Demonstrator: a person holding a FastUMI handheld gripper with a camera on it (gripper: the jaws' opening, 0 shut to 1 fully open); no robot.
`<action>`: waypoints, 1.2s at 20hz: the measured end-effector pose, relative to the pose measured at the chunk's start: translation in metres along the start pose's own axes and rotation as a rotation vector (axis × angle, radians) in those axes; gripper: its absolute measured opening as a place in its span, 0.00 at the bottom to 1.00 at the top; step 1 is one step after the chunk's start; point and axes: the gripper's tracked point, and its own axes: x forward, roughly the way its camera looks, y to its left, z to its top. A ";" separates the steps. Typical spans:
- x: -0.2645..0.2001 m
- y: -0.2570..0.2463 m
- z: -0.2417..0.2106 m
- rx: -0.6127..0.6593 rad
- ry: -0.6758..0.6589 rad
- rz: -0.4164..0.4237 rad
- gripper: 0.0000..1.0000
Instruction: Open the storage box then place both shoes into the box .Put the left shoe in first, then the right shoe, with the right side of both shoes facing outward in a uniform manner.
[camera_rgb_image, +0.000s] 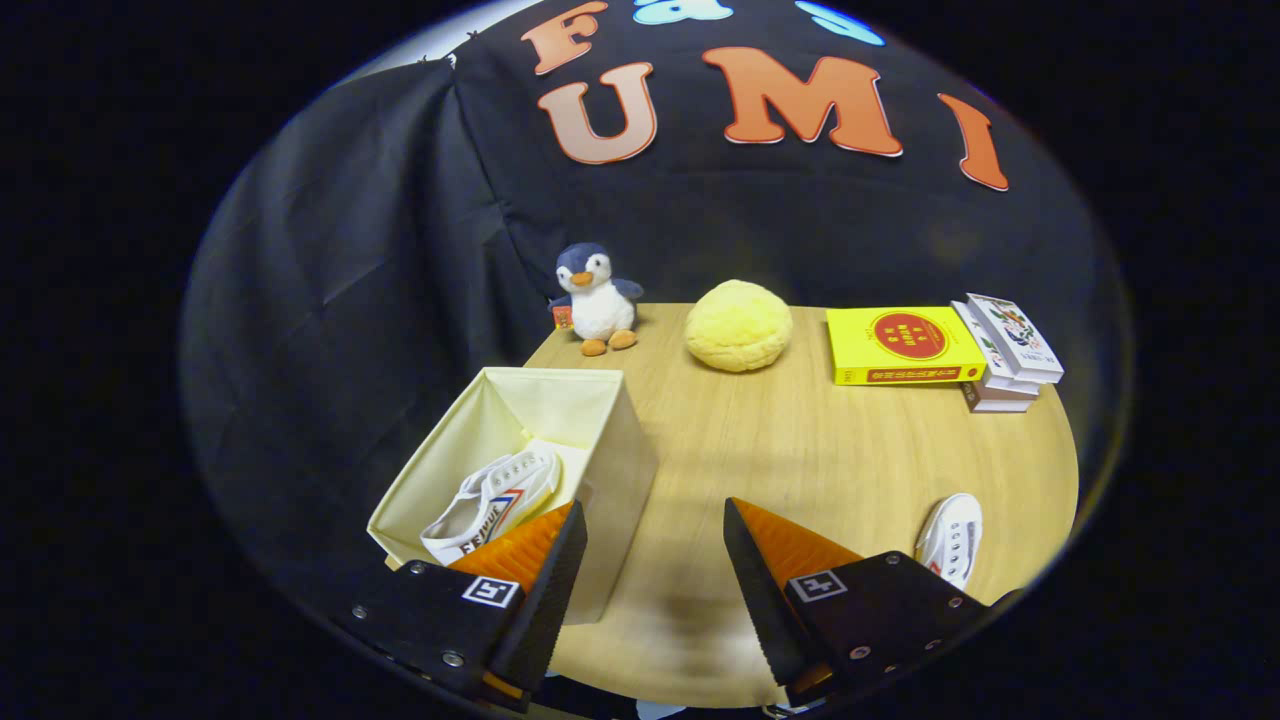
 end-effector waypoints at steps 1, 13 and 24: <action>-0.005 -0.018 -0.002 0.009 -0.010 -0.015 0.83; -0.044 -0.240 -0.100 0.036 0.056 -0.343 0.89; -0.030 -0.292 -0.179 -0.048 0.181 -0.414 0.74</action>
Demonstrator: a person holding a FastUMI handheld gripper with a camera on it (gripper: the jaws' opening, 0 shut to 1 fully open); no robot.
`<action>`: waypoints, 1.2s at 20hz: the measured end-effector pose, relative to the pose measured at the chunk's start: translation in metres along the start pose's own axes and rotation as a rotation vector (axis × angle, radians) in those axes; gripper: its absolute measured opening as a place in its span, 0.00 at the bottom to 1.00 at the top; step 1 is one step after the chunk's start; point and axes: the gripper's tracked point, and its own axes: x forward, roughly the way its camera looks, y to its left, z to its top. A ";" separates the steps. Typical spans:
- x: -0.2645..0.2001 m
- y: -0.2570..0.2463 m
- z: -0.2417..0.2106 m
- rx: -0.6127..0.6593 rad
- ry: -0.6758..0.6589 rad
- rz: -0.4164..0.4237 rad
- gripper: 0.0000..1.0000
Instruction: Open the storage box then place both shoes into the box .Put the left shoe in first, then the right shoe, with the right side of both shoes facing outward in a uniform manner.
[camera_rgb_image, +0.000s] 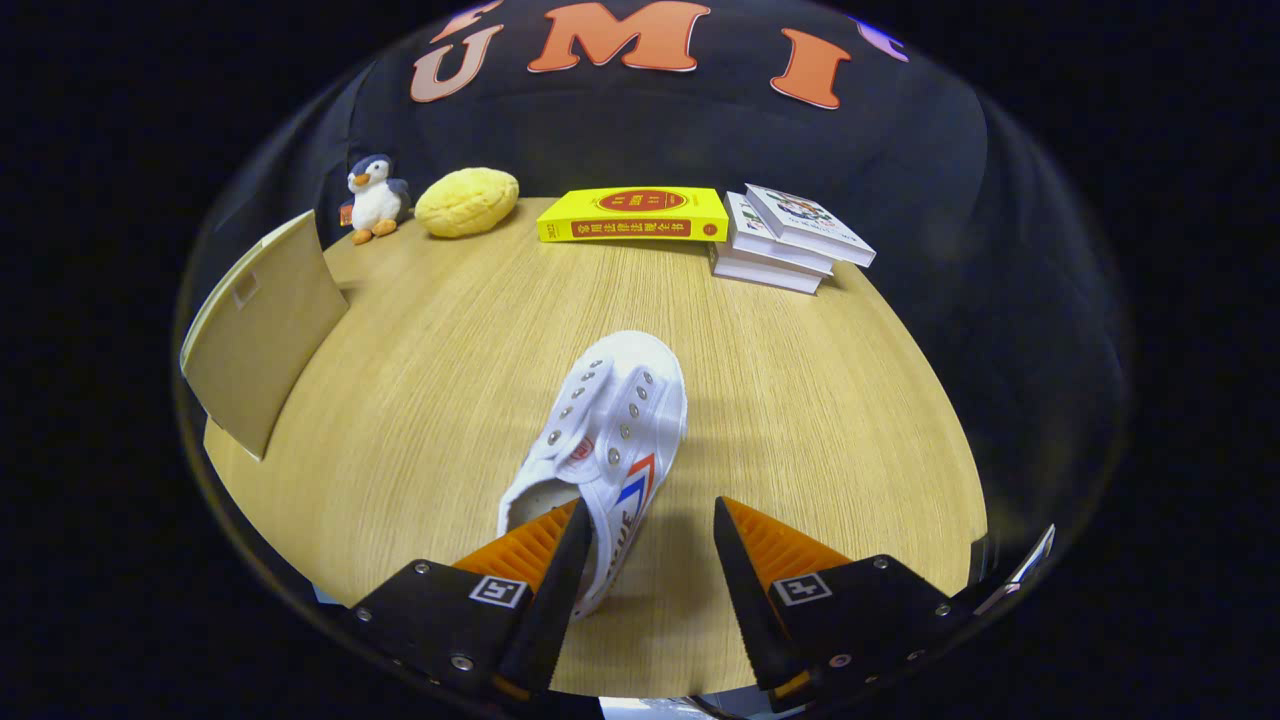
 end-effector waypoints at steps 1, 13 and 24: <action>0.005 0.001 -0.002 0.011 0.001 0.000 0.72; 0.040 -0.009 0.012 0.281 -0.012 -0.071 0.06; -0.019 0.011 0.086 0.424 -0.070 0.000 0.01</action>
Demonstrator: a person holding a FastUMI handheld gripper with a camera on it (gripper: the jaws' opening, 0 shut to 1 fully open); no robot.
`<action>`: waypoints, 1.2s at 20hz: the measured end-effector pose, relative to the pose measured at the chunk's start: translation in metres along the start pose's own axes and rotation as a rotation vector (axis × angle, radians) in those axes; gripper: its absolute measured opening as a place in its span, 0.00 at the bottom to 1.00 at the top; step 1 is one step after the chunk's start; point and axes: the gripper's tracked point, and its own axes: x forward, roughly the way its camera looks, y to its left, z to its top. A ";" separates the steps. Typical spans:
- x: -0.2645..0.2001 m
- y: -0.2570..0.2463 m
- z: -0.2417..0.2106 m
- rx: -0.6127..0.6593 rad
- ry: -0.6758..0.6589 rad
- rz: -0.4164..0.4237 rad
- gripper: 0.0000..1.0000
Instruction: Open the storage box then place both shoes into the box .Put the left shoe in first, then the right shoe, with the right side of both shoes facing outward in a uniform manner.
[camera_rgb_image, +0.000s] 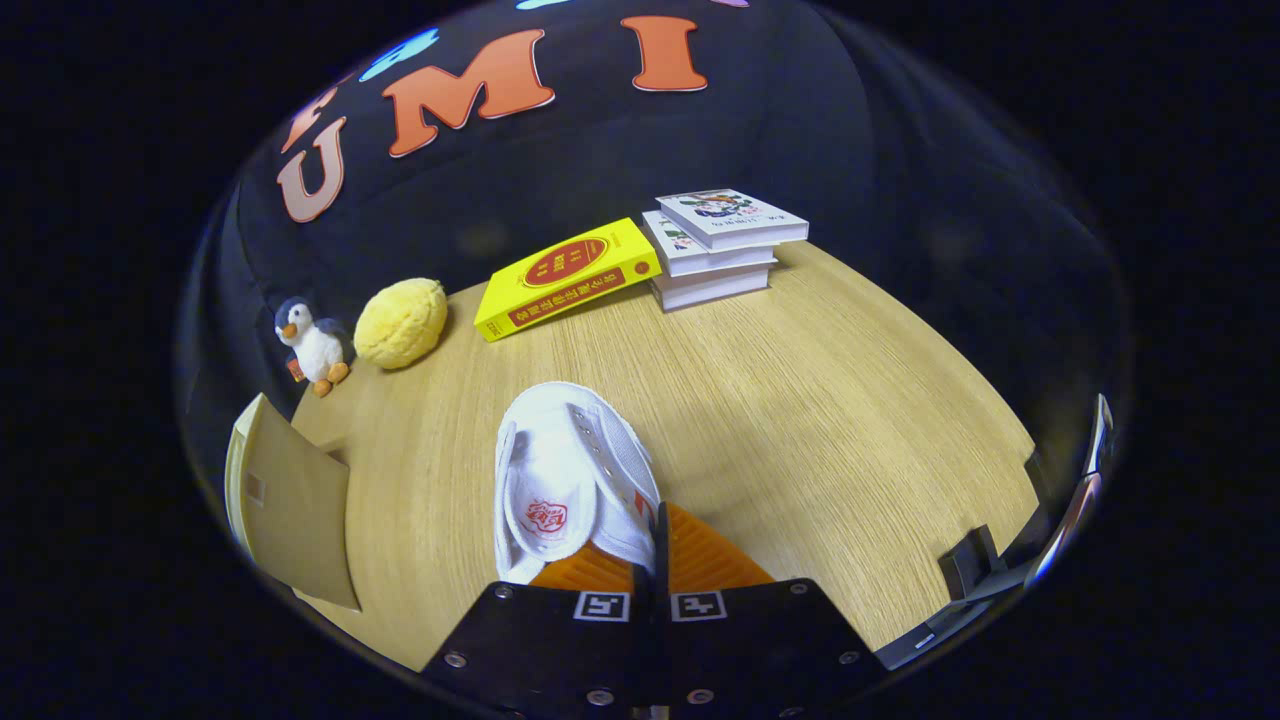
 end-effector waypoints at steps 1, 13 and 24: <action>-0.008 0.010 0.010 0.002 -0.015 0.012 0.01; -0.078 0.171 0.078 0.011 -0.084 0.225 0.01; -0.095 0.331 0.057 -0.077 -0.035 0.352 0.01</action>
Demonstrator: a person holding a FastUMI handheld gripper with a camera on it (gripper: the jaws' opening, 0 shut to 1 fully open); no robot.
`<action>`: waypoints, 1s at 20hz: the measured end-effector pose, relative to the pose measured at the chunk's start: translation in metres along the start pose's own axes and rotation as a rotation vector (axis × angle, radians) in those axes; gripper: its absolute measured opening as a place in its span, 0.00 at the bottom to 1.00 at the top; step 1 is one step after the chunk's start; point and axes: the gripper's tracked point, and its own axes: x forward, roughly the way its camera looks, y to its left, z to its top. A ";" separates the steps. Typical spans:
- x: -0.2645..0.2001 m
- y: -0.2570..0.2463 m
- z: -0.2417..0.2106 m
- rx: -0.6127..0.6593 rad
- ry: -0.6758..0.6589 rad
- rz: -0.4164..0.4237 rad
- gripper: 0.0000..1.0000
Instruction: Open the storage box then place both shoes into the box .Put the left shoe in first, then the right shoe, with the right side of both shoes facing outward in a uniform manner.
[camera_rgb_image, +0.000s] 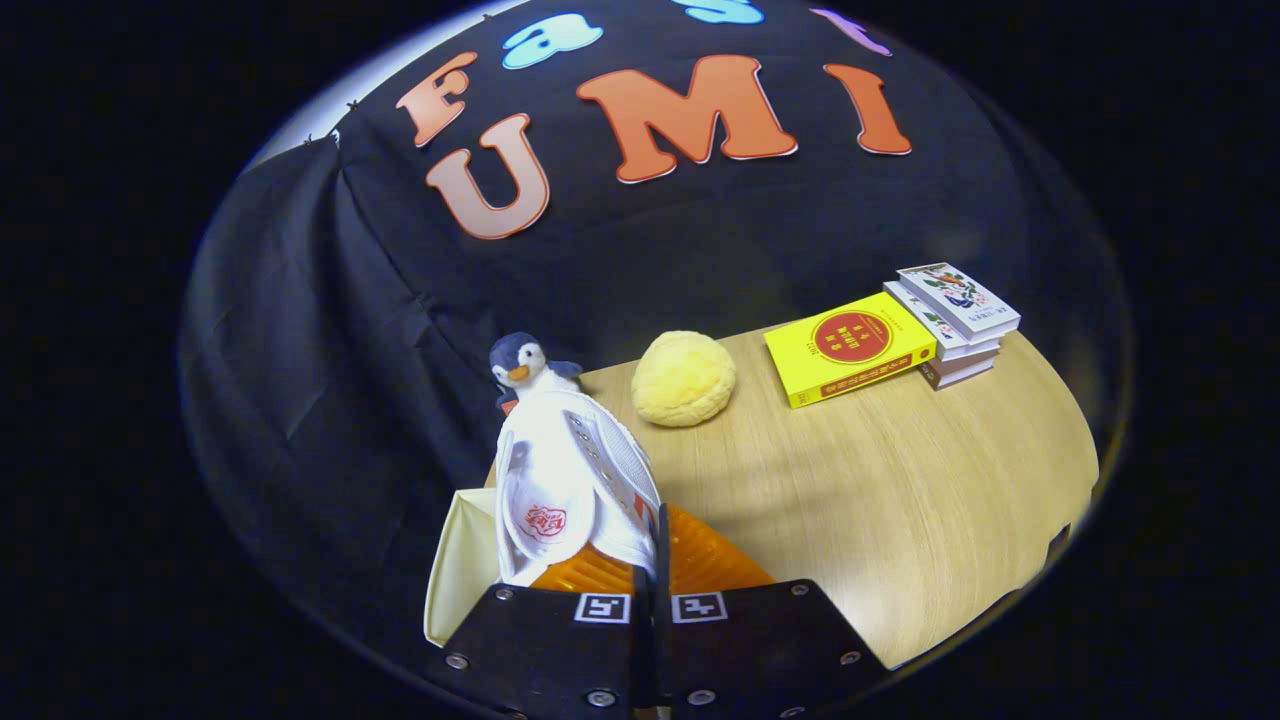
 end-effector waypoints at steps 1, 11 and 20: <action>0.004 0.011 -0.004 -0.008 0.010 0.004 0.01; 0.034 0.068 -0.078 -0.026 0.148 -0.085 0.02; 0.030 0.061 -0.100 0.000 0.120 -0.241 0.03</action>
